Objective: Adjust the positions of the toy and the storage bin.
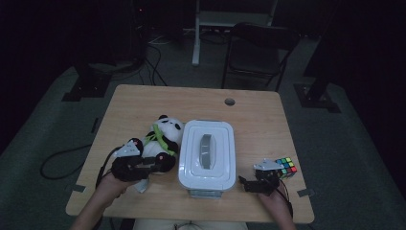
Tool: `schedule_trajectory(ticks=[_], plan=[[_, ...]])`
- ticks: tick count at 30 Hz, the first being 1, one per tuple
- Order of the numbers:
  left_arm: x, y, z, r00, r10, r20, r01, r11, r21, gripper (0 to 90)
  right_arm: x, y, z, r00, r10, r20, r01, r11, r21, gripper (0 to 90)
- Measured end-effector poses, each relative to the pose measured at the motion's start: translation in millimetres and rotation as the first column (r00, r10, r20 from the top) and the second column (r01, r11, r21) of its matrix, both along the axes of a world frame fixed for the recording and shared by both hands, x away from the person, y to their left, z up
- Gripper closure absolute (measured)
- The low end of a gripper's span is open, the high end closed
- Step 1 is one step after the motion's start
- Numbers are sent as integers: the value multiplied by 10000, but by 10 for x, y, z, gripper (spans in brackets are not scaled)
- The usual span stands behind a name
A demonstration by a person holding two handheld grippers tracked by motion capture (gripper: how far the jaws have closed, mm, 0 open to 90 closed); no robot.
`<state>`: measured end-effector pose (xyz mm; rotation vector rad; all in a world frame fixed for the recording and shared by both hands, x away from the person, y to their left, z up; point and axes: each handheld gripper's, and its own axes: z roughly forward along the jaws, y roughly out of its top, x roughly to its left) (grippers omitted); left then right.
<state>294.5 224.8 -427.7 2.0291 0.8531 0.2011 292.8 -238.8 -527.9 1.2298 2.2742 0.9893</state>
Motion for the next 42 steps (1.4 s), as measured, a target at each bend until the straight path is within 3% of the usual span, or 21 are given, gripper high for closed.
schedule_trajectory(ticks=[5, 9, 10, 11, 13, 14, 16, 21, 24, 27, 32, 35, 37, 39, 42], plan=[[170, 205, 207, 9924, 1071, 611, -1034, 9928, -607, 463, 0, 0, 0, 10000, 0, 1, 0, 10000, 0, 159], [413, 285, 292, 9841, 1614, 740, -1576, 9860, -546, 422, 0, 0, 0, 10000, 3, 4, -3, 10000, 2, 159], [480, 293, 305, 9823, 1730, 723, -1697, 9842, -497, 422, 0, 0, 0, 10000, 0, 1, 0, 10000, 4, 159], [552, 295, 311, 9855, 1591, 586, -1565, 9866, -471, 421, 0, 0, 0, 10000, 3, 4, -3, 10000, 2, 159], [675, 268, 317, 9840, 1714, 488, -1710, 9852, -130, 383, 1, -1, 0, 10000, 8, 11, -8, 10000, -8, 159], [735, 251, 311, 9873, 1555, 320, -1554, 9878, -69, 383, 2, -1, -1, 10000, 16, 28, -16, 10000, -13, 159], [832, 201, 289, 9847, 1738, 94, -1738, 9848, 58, 383, 0, 0, 0, 10000, -8, -6, 8, 10000, 3, 159], [997, 40, 221, 9900, 1366, -348, -1353, 9901, 374, 393, 1, -1, 0, 10000, -19, -1, 19, 10000, -1, 159], [1047, -27, 137, 9867, 1525, -556, -1491, 9870, 605, 449, 0, -1, 0, 10000, -20, 2, 20, 10000, -1, 159], [1027, -46, 81, 9862, 1635, -255, -1611, 9840, 756, 521, 0, -1, 0, 10000, -19, 0, 19, 10000, 1, 159], [978, -2, 24, 9822, 1878, -68, -1878, 9822, 40, 732, 0, -1, 0, 10000, -19, -1, 19, 10000, 0, 159], [952, 26, 13, 9726, 2324, -3, -2323, 9720, -342, 752, 0, 0, 0, 10000, -21, 0, 21, 10000, 3, 159], [946, 63, 12, 9614, 2751, -12, -2747, 9597, -588, 758, 1, -1, 0, 10000, -19, -1, 19, 10000, -2, 159], [943, 116, 20, 9475, 3198, 28, -3181, 9432, -955, 764, 1, -1, 0, 10000, -20, -2, 20, 10000, -1, 159], [931, 187, 54, 9245, 3797, 331, -3749, 9217, -997, 769, 1, -1, 0, 10000, -20, -2, 20, 10000, 0, 159]])
